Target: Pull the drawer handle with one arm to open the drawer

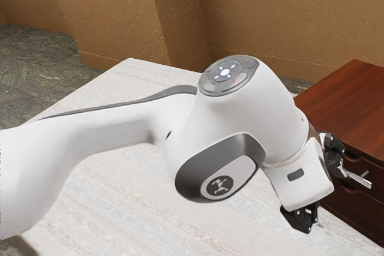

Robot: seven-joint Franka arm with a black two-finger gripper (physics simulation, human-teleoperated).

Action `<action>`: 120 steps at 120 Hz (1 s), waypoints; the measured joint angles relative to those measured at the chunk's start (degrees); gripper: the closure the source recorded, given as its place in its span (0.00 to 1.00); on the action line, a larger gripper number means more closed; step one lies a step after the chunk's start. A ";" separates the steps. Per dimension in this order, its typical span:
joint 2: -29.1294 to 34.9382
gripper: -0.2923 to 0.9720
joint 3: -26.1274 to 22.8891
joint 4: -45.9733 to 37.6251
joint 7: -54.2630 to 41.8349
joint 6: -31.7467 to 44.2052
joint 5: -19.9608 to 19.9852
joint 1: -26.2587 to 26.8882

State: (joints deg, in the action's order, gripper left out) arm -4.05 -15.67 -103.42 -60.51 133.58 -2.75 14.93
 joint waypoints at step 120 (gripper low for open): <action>-6.76 0.23 0.90 5.75 -0.65 0.64 -5.77 -0.09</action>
State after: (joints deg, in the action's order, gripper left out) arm -10.81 -14.77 -97.67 -61.17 134.22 -8.51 14.84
